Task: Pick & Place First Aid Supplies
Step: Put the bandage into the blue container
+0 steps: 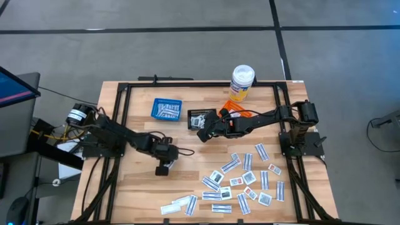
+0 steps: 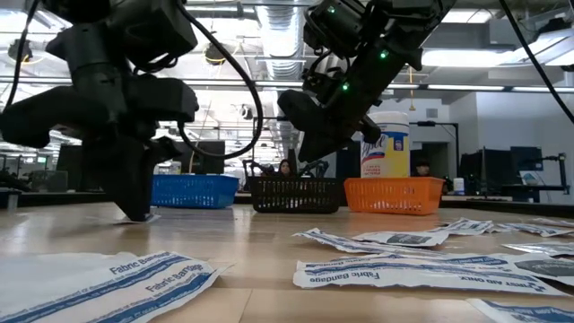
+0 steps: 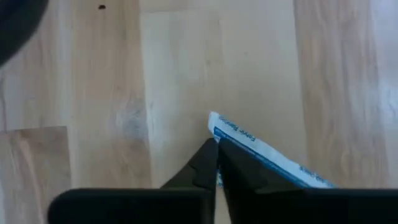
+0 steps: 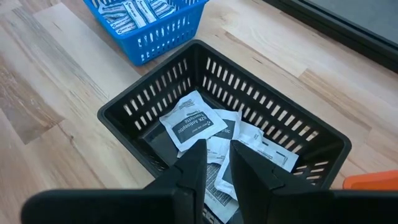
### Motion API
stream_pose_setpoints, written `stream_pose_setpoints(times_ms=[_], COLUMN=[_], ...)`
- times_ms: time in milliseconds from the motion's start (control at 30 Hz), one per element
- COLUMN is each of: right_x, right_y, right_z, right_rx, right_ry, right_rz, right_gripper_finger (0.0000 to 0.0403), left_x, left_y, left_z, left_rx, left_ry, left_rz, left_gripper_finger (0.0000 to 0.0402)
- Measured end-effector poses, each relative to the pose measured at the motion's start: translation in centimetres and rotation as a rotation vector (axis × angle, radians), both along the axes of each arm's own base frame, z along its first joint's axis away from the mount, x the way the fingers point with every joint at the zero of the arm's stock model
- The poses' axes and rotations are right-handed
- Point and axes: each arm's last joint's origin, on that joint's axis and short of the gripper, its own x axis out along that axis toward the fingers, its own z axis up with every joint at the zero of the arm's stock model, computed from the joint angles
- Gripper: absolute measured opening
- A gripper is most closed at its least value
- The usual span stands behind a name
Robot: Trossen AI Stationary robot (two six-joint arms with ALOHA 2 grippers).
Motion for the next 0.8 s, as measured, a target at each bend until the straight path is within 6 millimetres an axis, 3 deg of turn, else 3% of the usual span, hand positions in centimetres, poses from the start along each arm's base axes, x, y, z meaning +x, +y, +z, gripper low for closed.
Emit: stream_pose_setpoints(times_ms=[267,467,600,800], right_x=[0.0,0.0,0.0,0.1], right_y=[0.0,0.0,0.0,0.0], right_z=[0.0,0.0,0.0,0.1], right_rx=[0.000,0.000,0.000,0.000], right_ry=[0.000,0.000,-0.006,-0.010], right_rz=[0.001,0.000,0.000,0.000], right_gripper_finger=[0.0064,0.0064,0.0064,0.0064], left_x=[-0.1,-0.9,-1.9,-3.5], left_y=[0.7,2.3,4.5,9.8], left_z=[0.9,4.2,6.8,9.0], left_rx=[0.101,0.357,0.493,0.575], left_ry=[-0.085,-0.284,-0.400,-0.421], left_rz=[0.079,0.286,0.482,0.676], left_gripper_finger=[0.0009,0.0008,0.0010,0.0008])
